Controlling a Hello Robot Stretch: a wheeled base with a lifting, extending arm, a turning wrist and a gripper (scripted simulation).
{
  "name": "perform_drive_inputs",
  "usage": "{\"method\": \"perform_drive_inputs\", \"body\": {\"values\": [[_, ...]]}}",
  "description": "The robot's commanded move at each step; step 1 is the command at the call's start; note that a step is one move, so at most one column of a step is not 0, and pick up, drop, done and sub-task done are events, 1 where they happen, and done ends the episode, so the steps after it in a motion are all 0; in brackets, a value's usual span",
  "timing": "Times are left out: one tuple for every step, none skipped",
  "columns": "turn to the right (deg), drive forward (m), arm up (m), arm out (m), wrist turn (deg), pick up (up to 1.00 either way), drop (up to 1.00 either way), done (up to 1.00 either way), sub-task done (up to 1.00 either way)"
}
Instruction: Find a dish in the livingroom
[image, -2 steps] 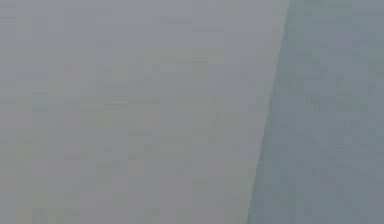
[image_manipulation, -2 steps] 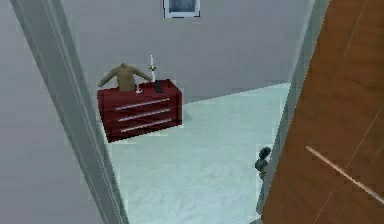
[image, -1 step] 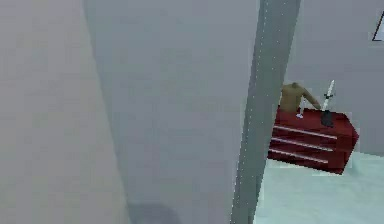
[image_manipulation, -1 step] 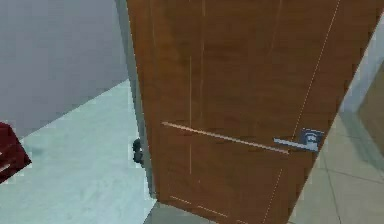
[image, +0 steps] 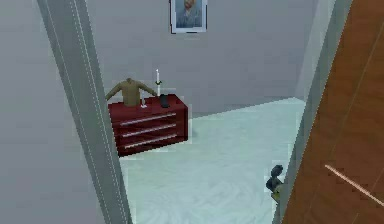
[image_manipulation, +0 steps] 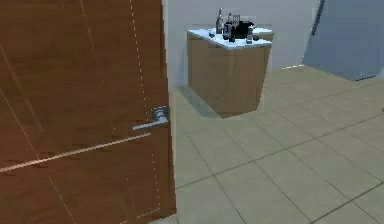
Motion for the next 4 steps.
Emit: {"method": "perform_drive_inputs", "body": {"values": [[27.0, 0.0, 0.0, 0.0, 0.0, 0.0, 0.0, 0.0, 0.0], [0.0, 0.55, 0.0, 0.0, 0.0, 0.0, 0.0, 0.0, 0.0], [-45.0, 0.0, 0.0, 0.0, 0.0, 0.0, 0.0, 0.0, 0.0], [-27.0, 0.0, 0.0, 0.0, 0.0, 0.0, 0.0, 0.0, 0.0]]}}
